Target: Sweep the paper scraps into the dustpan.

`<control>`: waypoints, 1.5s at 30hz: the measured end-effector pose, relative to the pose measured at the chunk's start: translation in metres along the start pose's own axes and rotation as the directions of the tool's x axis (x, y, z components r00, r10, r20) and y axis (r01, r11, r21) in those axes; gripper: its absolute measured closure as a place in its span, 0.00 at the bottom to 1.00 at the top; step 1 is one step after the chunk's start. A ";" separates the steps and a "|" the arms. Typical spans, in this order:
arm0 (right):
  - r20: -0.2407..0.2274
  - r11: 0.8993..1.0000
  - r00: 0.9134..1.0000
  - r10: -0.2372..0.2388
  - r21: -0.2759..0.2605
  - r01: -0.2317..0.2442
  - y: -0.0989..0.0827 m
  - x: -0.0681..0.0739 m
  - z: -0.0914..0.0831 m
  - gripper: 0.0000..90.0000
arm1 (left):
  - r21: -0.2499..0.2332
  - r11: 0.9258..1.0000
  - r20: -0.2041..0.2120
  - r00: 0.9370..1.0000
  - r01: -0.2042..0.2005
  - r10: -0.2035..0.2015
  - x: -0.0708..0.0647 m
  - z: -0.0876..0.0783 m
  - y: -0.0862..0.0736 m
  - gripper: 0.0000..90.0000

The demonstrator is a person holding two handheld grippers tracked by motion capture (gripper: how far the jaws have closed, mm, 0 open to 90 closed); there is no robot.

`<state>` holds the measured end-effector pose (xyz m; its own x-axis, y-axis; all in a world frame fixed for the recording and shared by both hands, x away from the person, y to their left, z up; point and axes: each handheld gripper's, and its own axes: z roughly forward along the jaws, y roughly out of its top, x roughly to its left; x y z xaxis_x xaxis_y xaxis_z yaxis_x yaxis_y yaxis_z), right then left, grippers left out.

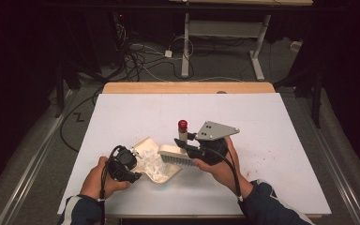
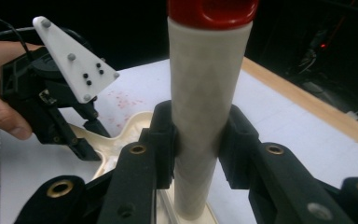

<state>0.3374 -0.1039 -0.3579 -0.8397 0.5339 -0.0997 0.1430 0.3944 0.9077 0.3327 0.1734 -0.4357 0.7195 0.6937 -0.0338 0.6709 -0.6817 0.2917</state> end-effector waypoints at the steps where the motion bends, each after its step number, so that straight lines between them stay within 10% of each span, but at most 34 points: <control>1: 0.000 1.000 1.000 0.000 0.000 0.000 0.000 0.000 0.000 0.78 | 0.000 1.000 0.000 1.000 0.000 0.000 0.000 0.000 0.000 0.70; 10: 0.102 0.997 0.993 0.054 -0.059 -0.048 0.003 -0.028 -0.021 0.78 | 0.002 1.000 -0.003 1.000 0.005 -0.005 -0.001 0.001 0.000 0.70; 20: 0.218 0.999 0.975 0.044 -0.034 -0.037 -0.010 -0.030 0.028 0.78 | -0.002 1.000 -0.002 1.000 0.007 -0.007 -0.002 0.003 0.002 0.70; 37: -0.006 0.999 1.000 -0.008 -0.035 0.007 0.001 0.031 0.030 0.78 | 0.004 1.000 0.002 1.000 0.014 -0.014 -0.001 0.004 0.002 0.70; 40: 0.052 0.997 0.996 -0.070 -0.040 0.072 0.004 0.038 0.027 0.78 | 0.005 1.000 0.001 1.000 0.015 -0.015 -0.001 0.004 0.002 0.70; 45: 0.069 0.997 0.997 -0.042 -0.063 0.046 0.006 0.028 0.025 0.78 | 0.004 1.000 0.001 1.000 0.016 -0.016 -0.001 0.004 0.002 0.70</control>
<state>0.3282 -0.0674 -0.3652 -0.8065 0.5676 -0.1656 0.0708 0.3708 0.9260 0.3335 0.1703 -0.4394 0.7091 0.7040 -0.0393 0.6828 -0.6717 0.2874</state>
